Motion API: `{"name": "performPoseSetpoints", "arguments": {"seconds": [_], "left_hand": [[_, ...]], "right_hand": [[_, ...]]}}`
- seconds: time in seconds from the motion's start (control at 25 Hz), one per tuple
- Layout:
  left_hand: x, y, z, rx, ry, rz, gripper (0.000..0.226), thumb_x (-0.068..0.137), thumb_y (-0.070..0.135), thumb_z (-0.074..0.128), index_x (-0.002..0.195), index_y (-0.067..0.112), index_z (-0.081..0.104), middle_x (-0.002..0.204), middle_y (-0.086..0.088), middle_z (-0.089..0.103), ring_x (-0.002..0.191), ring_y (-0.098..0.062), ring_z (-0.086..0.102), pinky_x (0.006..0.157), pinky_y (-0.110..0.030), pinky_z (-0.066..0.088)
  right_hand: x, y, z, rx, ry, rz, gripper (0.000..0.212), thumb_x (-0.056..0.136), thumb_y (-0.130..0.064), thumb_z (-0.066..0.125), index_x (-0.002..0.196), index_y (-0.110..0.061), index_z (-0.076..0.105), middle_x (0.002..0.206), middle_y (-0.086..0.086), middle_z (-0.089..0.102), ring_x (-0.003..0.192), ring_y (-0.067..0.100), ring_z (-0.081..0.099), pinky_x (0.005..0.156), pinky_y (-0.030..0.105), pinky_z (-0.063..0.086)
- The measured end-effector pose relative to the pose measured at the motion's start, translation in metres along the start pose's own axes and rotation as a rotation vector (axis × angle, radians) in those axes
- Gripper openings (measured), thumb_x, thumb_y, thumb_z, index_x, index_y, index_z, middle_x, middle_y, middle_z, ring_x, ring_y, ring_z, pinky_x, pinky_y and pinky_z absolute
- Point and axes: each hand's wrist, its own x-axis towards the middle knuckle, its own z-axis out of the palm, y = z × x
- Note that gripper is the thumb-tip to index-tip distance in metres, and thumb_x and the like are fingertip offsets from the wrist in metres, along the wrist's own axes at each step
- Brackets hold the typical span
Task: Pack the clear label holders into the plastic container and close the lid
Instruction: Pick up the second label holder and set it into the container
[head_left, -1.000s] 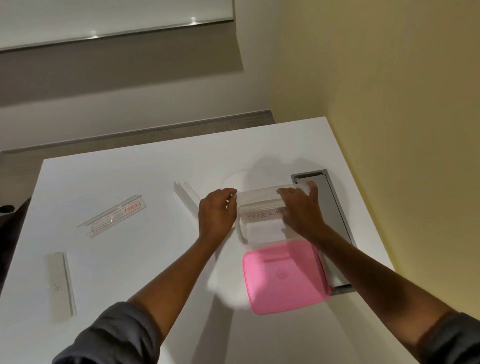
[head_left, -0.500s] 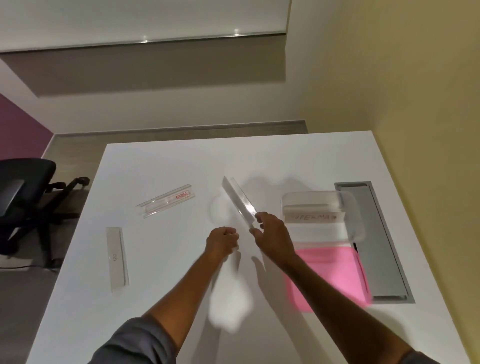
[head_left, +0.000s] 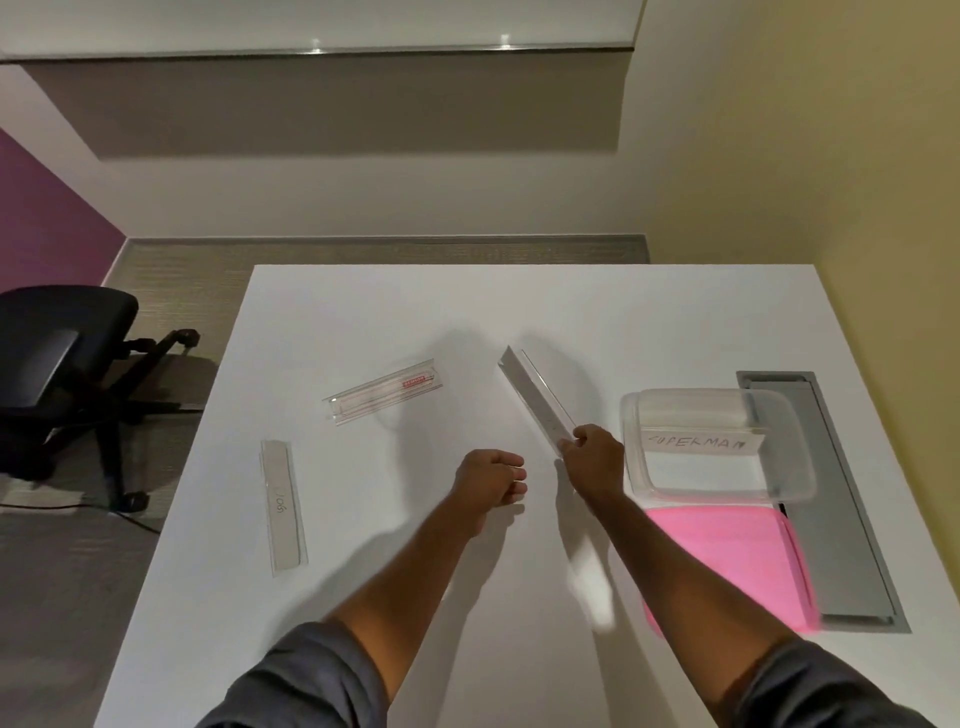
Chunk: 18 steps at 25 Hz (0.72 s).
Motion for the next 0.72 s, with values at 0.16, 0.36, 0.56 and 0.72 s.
{"name": "performPoseSetpoints", "arguments": {"seconds": [0.16, 0.36, 0.56, 0.72], "left_hand": [[0.009, -0.001, -0.011, 0.000, -0.008, -0.009, 0.024, 0.100, -0.001, 0.066, 0.121, 0.004, 0.074, 0.114, -0.024, 0.079, 0.088, -0.025, 0.076, 0.071, -0.026, 0.067], [0.020, 0.000, -0.019, -0.036, 0.002, -0.016, 0.017, 0.098, 0.002, 0.069, 0.111, 0.008, 0.077, 0.109, -0.021, 0.078, 0.087, -0.024, 0.074, 0.084, -0.036, 0.066], [0.020, 0.011, -0.009, -0.020, -0.002, 0.003, 0.027, 0.102, 0.008, 0.065, 0.080, 0.024, 0.061, 0.099, -0.008, 0.069, 0.092, -0.024, 0.066, 0.080, -0.030, 0.061], [0.007, 0.016, 0.000, -0.120, -0.089, 0.030, 0.018, 0.106, 0.028, 0.066, 0.120, 0.017, 0.069, 0.122, -0.006, 0.075, 0.115, -0.029, 0.072, 0.098, -0.038, 0.061]], "right_hand": [[0.006, 0.001, 0.010, -0.015, 0.032, -0.024, 0.016, 0.097, -0.012, 0.067, 0.097, -0.002, 0.079, 0.093, 0.013, 0.080, 0.093, 0.035, 0.073, 0.075, 0.031, 0.044], [0.004, 0.001, 0.015, 0.067, 0.016, -0.032, 0.016, 0.097, -0.010, 0.068, 0.091, -0.005, 0.083, 0.083, 0.011, 0.082, 0.084, 0.034, 0.077, 0.077, 0.039, 0.059], [-0.012, -0.003, 0.017, 0.489, -0.027, 0.149, 0.014, 0.099, -0.007, 0.072, 0.109, -0.002, 0.081, 0.088, 0.017, 0.083, 0.087, 0.038, 0.082, 0.087, 0.048, 0.069], [-0.036, -0.009, 0.017, 0.734, -0.109, 0.254, 0.011, 0.099, -0.004, 0.073, 0.108, -0.005, 0.081, 0.090, 0.016, 0.084, 0.081, 0.028, 0.082, 0.086, 0.040, 0.069]]}}
